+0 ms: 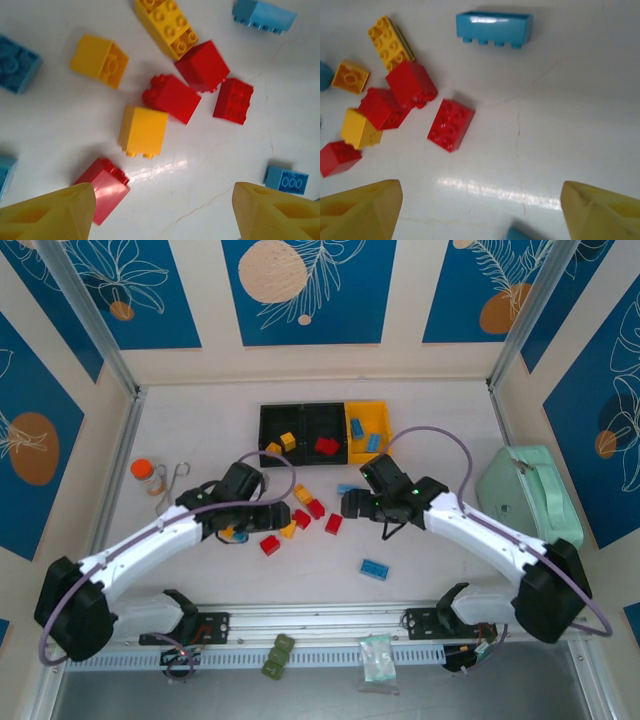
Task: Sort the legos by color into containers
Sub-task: Pick up the lego from the center of the table.
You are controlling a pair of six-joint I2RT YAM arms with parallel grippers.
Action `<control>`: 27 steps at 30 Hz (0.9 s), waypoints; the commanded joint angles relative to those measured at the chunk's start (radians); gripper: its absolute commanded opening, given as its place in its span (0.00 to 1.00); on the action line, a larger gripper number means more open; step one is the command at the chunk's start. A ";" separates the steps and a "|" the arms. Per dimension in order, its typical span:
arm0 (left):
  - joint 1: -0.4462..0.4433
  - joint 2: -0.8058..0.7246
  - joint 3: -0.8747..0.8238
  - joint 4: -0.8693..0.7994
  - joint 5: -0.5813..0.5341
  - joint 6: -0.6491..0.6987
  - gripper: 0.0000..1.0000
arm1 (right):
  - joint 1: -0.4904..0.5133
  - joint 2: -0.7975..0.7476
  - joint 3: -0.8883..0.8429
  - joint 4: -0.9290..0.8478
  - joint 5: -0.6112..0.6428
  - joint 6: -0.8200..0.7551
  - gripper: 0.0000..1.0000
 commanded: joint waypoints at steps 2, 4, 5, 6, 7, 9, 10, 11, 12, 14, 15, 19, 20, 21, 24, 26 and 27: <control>-0.014 -0.093 -0.059 -0.002 -0.010 -0.041 0.72 | -0.001 0.137 0.072 0.059 0.080 0.004 0.89; -0.013 -0.126 -0.077 -0.025 -0.023 -0.048 0.72 | -0.001 0.211 0.106 0.072 0.100 0.002 0.92; -0.014 -0.140 -0.088 -0.029 -0.028 -0.055 0.72 | -0.002 0.250 0.123 0.079 0.114 0.001 0.92; -0.013 -0.153 -0.102 -0.030 -0.030 -0.062 0.72 | -0.002 0.286 0.135 0.093 0.121 -0.003 0.92; -0.013 -0.162 -0.112 -0.028 -0.029 -0.070 0.72 | -0.004 0.315 0.152 0.096 0.130 -0.001 0.92; -0.014 -0.175 -0.137 -0.021 -0.029 -0.090 0.72 | -0.005 0.381 0.192 0.089 0.168 0.006 0.92; -0.013 -0.181 -0.145 -0.017 -0.027 -0.097 0.72 | -0.006 0.405 0.207 0.088 0.179 0.012 0.93; -0.013 -0.185 -0.157 -0.010 -0.026 -0.105 0.72 | -0.010 0.431 0.224 0.090 0.180 0.015 0.93; -0.014 -0.188 -0.164 -0.008 -0.029 -0.110 0.72 | -0.014 0.455 0.236 0.096 0.176 0.018 0.93; -0.013 -0.191 -0.170 -0.008 -0.033 -0.116 0.72 | -0.017 0.497 0.260 0.101 0.187 0.023 0.93; -0.013 -0.190 -0.170 -0.012 -0.036 -0.116 0.72 | -0.019 0.520 0.279 0.088 0.200 0.032 0.93; -0.013 -0.191 -0.172 -0.020 -0.040 -0.116 0.72 | -0.034 0.585 0.307 0.087 0.202 0.047 0.91; -0.013 -0.191 -0.173 -0.020 -0.041 -0.116 0.72 | -0.038 0.600 0.310 0.095 0.200 0.045 0.89; -0.013 -0.193 -0.173 -0.020 -0.040 -0.116 0.72 | -0.040 0.613 0.313 0.100 0.196 0.037 0.86; -0.014 -0.197 -0.176 -0.022 -0.041 -0.119 0.71 | -0.034 0.634 0.332 0.095 0.200 0.020 0.74; -0.013 -0.200 -0.180 -0.017 -0.041 -0.122 0.71 | -0.025 0.632 0.341 0.088 0.209 0.006 0.67; -0.014 -0.200 -0.182 -0.017 -0.043 -0.124 0.71 | -0.021 0.628 0.344 0.088 0.213 -0.001 0.63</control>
